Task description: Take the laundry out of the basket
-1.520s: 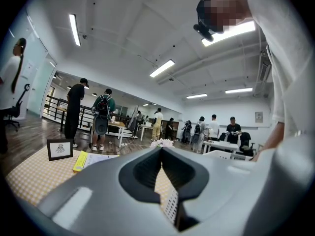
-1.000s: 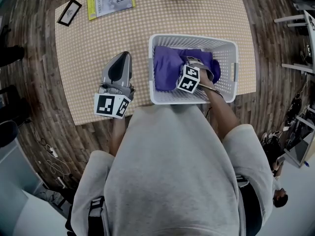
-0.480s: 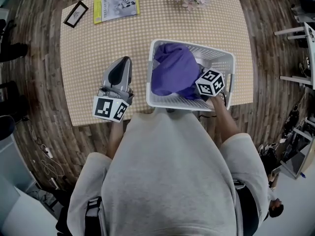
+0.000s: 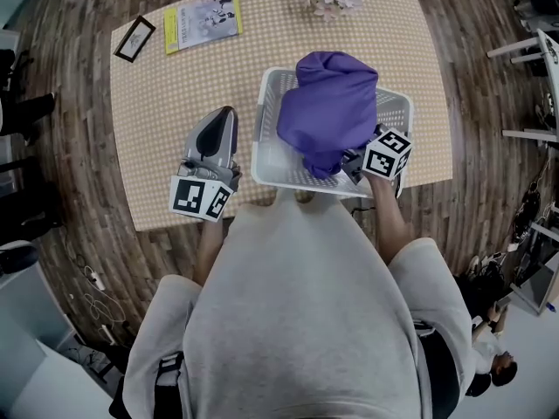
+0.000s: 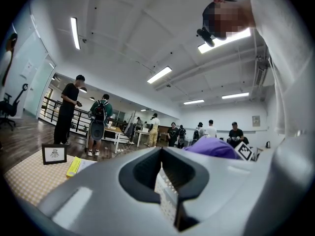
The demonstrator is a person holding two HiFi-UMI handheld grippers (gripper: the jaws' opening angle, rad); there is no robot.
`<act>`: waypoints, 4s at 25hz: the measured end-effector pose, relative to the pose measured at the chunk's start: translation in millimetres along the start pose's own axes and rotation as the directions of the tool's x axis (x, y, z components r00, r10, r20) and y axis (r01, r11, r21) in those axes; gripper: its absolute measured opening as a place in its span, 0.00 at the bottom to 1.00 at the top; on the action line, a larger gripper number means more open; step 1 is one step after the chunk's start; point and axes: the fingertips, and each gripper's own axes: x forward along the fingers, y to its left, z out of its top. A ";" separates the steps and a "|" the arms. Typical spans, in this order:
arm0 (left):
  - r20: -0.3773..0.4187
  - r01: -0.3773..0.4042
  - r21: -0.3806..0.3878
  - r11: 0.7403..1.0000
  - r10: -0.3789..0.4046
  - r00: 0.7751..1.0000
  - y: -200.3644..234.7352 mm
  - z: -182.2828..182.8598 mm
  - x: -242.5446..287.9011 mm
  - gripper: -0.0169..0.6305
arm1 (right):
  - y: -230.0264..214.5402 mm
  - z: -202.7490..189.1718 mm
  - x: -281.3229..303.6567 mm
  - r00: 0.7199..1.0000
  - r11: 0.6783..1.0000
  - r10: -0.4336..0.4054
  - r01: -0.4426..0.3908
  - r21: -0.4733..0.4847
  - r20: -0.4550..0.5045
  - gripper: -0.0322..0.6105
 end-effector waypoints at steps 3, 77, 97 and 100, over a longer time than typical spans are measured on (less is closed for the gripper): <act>0.005 -0.002 0.014 1.000 0.002 1.000 -4.7 3.6 -2.0 0.04 | 4.5 6.8 -3.6 1.000 1.000 -0.003 0.004 -0.015 0.029 0.45; 0.047 0.230 0.078 0.970 -0.234 0.971 -252.5 5.8 -401.9 0.04 | 387.5 -194.4 -299.1 0.798 0.890 -0.363 0.450 -0.076 0.481 0.45; 0.126 0.253 0.098 0.962 -0.265 0.956 -205.8 43.8 -438.6 0.04 | 447.7 -162.1 -237.9 0.806 0.869 -0.314 0.457 -0.189 0.502 0.45; 0.135 0.254 0.102 0.962 -0.266 0.954 -198.1 48.9 -441.2 0.04 | 455.5 -159.2 -228.0 0.806 0.875 -0.300 0.446 -0.190 0.511 0.45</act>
